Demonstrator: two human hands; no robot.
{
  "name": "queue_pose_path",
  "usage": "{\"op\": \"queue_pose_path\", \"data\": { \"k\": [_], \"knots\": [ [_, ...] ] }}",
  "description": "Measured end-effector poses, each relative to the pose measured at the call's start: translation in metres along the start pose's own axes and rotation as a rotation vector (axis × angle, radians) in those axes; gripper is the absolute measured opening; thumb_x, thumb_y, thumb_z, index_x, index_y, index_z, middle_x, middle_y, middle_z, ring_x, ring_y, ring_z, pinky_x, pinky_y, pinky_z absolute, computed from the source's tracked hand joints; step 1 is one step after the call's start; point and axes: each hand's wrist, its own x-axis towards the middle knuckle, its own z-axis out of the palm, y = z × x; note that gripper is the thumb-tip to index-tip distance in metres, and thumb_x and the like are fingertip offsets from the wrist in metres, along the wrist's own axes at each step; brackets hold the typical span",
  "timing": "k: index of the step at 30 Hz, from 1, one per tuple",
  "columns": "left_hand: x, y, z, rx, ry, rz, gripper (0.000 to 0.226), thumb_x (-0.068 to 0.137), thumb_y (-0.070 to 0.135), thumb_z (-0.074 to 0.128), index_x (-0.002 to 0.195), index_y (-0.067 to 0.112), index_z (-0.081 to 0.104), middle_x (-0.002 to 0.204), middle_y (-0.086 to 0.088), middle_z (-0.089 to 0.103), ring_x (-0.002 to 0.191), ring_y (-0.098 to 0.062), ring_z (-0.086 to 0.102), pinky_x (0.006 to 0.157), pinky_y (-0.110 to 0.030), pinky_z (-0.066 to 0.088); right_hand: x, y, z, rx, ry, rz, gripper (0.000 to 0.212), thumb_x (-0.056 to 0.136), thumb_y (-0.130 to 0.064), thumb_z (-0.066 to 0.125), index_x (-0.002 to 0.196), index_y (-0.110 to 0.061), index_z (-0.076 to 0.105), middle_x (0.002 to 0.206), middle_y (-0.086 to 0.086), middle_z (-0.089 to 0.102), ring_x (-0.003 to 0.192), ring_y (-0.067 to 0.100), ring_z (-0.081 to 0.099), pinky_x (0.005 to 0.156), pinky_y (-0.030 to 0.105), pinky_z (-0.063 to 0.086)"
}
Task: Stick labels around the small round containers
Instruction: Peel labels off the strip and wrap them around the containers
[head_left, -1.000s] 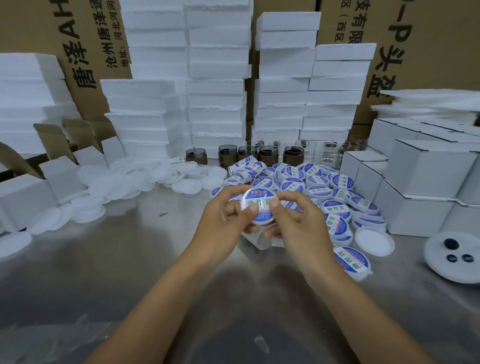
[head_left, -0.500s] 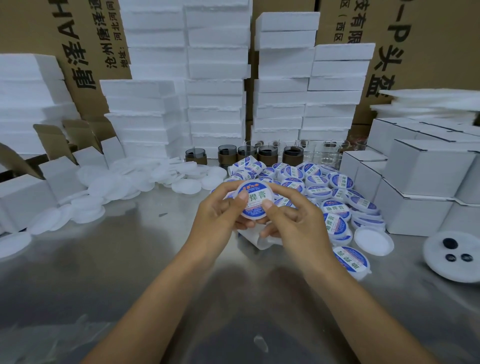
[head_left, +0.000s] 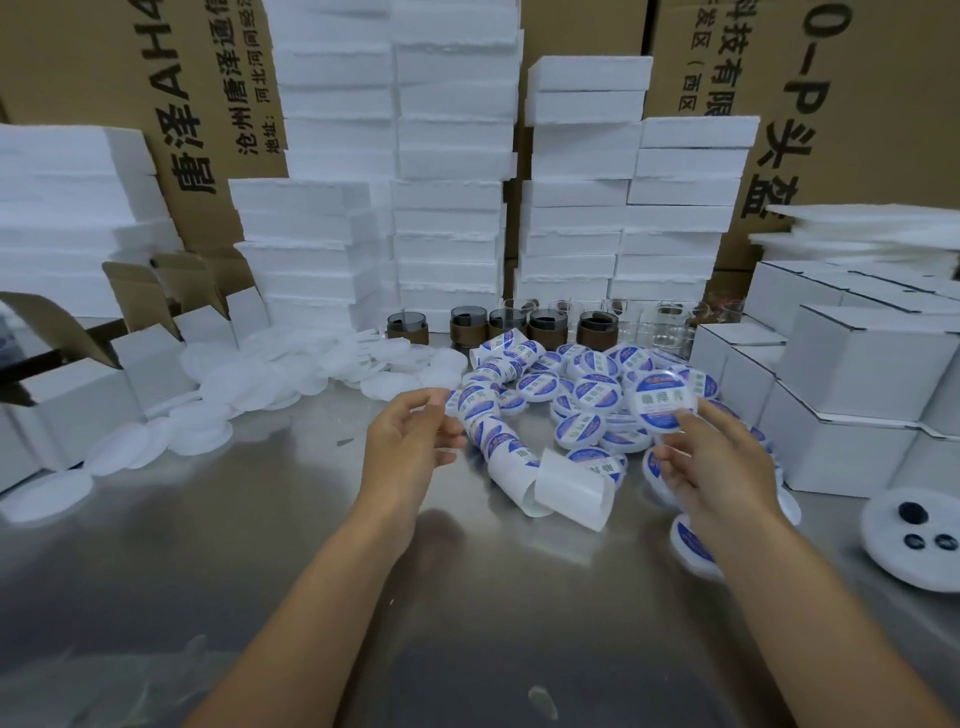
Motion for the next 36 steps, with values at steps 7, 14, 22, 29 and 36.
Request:
{"op": "queue_pose_path", "data": {
  "k": [7,14,22,29,36],
  "knots": [
    [0.036,-0.011,-0.017,0.243,0.180,0.004,0.019,0.092,0.008,0.048,0.088,0.023,0.058,0.082,-0.003,0.061,0.065,-0.011,0.060,0.074,-0.033,0.050,0.006,0.006,0.003,0.044,-0.001,0.156,0.040,0.092,-0.001,0.048,0.130,-0.011,0.046,0.094,0.010,0.064,0.070,0.017,0.063,0.061,0.024,0.048],
    [0.086,-0.030,-0.032,0.780,0.179,0.095,0.026,0.089,0.010,0.053,0.114,0.012,0.058,0.112,-0.008,0.053,0.101,-0.024,0.055,0.078,-0.026,0.040,0.005,0.012,0.009,-0.045,0.010,0.104,0.029,0.089,-0.003,0.054,0.116,-0.014,0.054,0.088,0.007,0.066,0.070,0.020,0.066,0.060,0.027,0.049],
    [0.118,-0.041,-0.031,1.245,0.031,0.113,0.041,0.090,0.032,0.056,0.128,0.016,0.051,0.132,-0.010,0.040,0.121,-0.027,0.042,0.096,-0.036,0.038,-0.010,0.029,0.016,-0.608,-0.166,-0.469,0.034,0.084,-0.009,0.057,0.107,-0.033,0.050,0.077,-0.014,0.063,0.054,0.005,0.061,0.054,0.014,0.042],
    [0.122,-0.038,-0.029,1.365,0.030,0.208,0.014,0.091,0.020,0.052,0.093,0.013,0.065,0.107,-0.011,0.058,0.099,-0.028,0.052,0.078,-0.035,0.043,-0.011,0.037,0.014,-0.792,-0.248,-0.601,0.036,0.084,-0.015,0.058,0.109,-0.039,0.047,0.081,-0.019,0.059,0.066,-0.001,0.057,0.060,0.022,0.042],
    [0.097,-0.001,-0.019,0.992,-0.073,0.269,0.026,0.095,0.023,0.051,0.073,0.009,0.055,0.079,-0.005,0.057,0.077,-0.021,0.048,0.068,-0.031,0.035,-0.011,0.040,0.016,-0.777,-0.296,-0.620,0.030,0.083,-0.017,0.059,0.093,-0.043,0.049,0.083,-0.018,0.060,0.076,-0.001,0.057,0.066,0.023,0.045]
  ]
}}
